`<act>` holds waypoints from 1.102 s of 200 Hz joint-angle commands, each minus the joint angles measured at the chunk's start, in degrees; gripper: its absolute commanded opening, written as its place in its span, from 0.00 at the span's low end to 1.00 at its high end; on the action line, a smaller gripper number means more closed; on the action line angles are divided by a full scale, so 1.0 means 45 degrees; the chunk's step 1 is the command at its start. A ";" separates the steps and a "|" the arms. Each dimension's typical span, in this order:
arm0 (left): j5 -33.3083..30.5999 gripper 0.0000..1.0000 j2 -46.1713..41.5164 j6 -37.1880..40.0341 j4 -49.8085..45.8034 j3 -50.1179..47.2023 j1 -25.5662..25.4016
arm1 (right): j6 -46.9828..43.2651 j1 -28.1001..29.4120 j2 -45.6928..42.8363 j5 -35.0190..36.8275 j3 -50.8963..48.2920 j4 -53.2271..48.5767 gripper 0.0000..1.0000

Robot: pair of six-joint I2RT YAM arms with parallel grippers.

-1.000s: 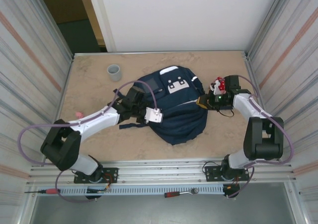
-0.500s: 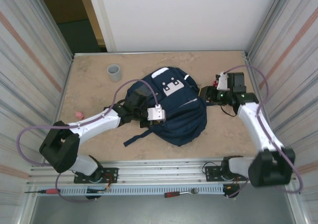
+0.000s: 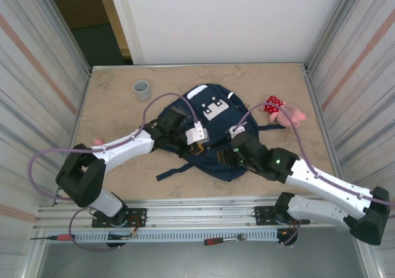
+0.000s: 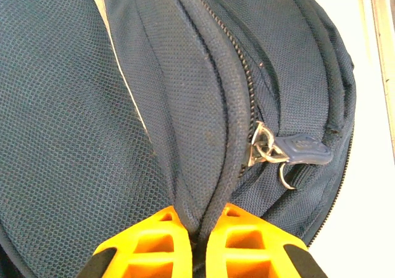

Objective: Pack the student bag

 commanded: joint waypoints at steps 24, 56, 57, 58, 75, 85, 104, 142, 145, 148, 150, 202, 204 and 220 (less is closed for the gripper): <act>0.1733 0.00 0.0105 -0.1070 -0.0157 0.0494 0.0105 | -0.0005 0.1607 0.2280 0.2908 0.1010 0.0557 0.54; 0.2010 0.00 0.0119 -0.1135 -0.0070 0.0546 0.0165 | -0.0218 0.1599 0.3333 0.3054 0.1234 0.1377 0.55; 0.2013 0.00 0.0112 -0.1137 -0.0070 0.0526 0.0160 | -0.0239 0.1606 0.3358 0.3069 0.1236 0.1398 0.55; 0.2014 0.00 0.0119 -0.1147 -0.0069 0.0526 0.0167 | -0.0250 0.1600 0.3381 0.3085 0.1247 0.1418 0.55; 0.2150 0.00 0.0106 -0.1126 -0.0082 0.0546 0.0175 | -0.0331 0.1526 0.3817 0.3238 0.1444 0.1645 0.56; 0.2189 0.00 0.0105 -0.1104 -0.0088 0.0564 0.0175 | -0.0371 0.1415 0.4044 0.3174 0.1526 0.1765 0.55; 0.2058 0.00 0.0086 -0.0995 -0.0158 0.0555 0.0175 | -0.0156 0.1092 0.4324 0.3219 0.1712 0.1406 0.34; 0.1174 0.00 0.0087 -0.0481 -0.0496 0.0439 0.0320 | -0.0189 0.0279 0.3762 0.2846 0.1932 -0.0101 0.04; 0.1095 0.00 0.0098 -0.0448 -0.0501 0.0430 0.0344 | -0.0237 0.0182 0.3672 0.2733 0.1906 -0.0177 0.02; 0.1007 0.00 0.0104 -0.0432 -0.0531 0.0419 0.0357 | -0.0272 0.0084 0.3598 0.2614 0.1906 -0.0270 0.00; 0.0962 0.00 0.0105 -0.0405 -0.0551 0.0412 0.0381 | -0.0312 0.0030 0.3539 0.2478 0.1903 -0.0336 0.00; -0.0079 0.00 0.0096 0.0197 -0.1094 0.0370 0.0603 | -0.1116 -0.2310 0.2715 0.0049 0.1771 -0.1939 0.00; -0.0090 0.00 0.0088 0.0211 -0.1097 0.0370 0.0609 | -0.1143 -0.2429 0.2713 -0.0063 0.1772 -0.1955 0.00; -0.0260 0.00 0.0058 0.0381 -0.1207 0.0348 0.0623 | -0.1418 -0.3190 0.2696 -0.0762 0.1684 -0.2124 0.00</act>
